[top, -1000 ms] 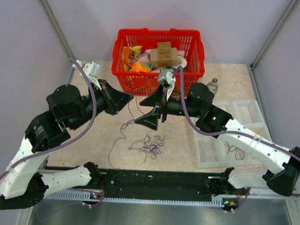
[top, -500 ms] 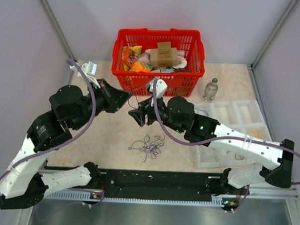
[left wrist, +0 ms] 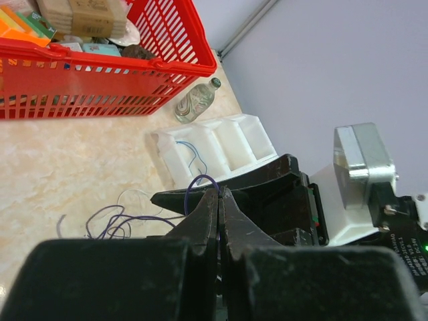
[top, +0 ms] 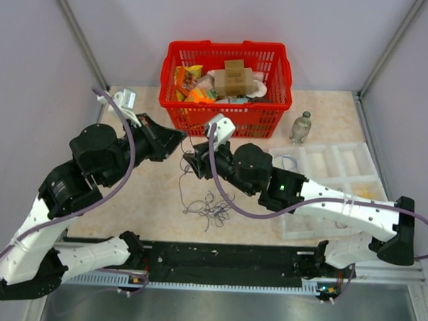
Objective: Untangle the cables
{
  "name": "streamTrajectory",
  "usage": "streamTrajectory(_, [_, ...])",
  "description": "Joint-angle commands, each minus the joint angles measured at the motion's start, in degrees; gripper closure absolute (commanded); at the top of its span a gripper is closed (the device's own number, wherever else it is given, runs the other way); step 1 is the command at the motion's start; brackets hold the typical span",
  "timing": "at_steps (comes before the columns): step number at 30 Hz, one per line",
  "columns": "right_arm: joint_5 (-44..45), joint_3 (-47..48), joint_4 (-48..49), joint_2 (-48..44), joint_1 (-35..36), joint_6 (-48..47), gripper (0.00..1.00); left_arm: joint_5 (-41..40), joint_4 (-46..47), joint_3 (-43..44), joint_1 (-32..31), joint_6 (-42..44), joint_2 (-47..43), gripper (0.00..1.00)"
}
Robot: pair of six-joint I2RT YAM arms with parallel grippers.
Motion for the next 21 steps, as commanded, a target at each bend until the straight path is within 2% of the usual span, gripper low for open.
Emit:
streamTrajectory(1, [-1.73,0.28,8.23,0.0,1.48,-4.05,0.57,-0.58,3.46,-1.13,-0.11,-0.6,-0.99,1.0])
streamTrajectory(7, [-3.23,-2.36,12.2,-1.05,2.63,-6.52,0.56,-1.55,3.55,-1.39,0.15,-0.16,-1.51,1.0])
streamTrajectory(11, [-0.41,-1.58,11.85,-0.62,2.72,-5.99,0.76,-1.11,3.99,-1.92,0.24,-0.16,-1.69,1.0])
streamTrajectory(13, [0.63,-1.66,12.29,-0.44,2.98,-6.25,0.96,-1.2,4.16,-2.01,0.33,0.01,-1.78,1.0])
streamTrajectory(14, [1.77,-1.92,12.64,-0.44,3.33,-6.34,1.0,-1.2,4.16,-2.1,0.33,0.01,-1.86,1.0])
streamTrajectory(16, [3.71,-2.19,12.38,-0.88,3.33,-6.43,1.0,-0.76,4.69,-2.45,0.33,1.06,-2.04,1.0])
streamTrajectory(17, [4.85,-2.01,11.16,-1.31,3.25,-6.43,1.0,-0.5,4.86,-2.54,0.33,2.46,-2.39,0.93])
streamTrajectory(19, [7.57,-2.8,8.0,-3.24,3.25,-6.95,1.0,-0.15,5.04,-2.62,0.33,6.06,-3.88,0.55])
streamTrajectory(20, [9.24,-4.11,6.59,-4.82,3.25,-7.39,1.0,-0.32,5.04,-3.24,0.33,7.73,-5.11,0.43])
streamTrajectory(21, [11.0,-6.21,4.92,-7.27,3.16,-7.4,1.0,-1.02,5.13,-4.11,0.33,8.88,-6.6,0.19])
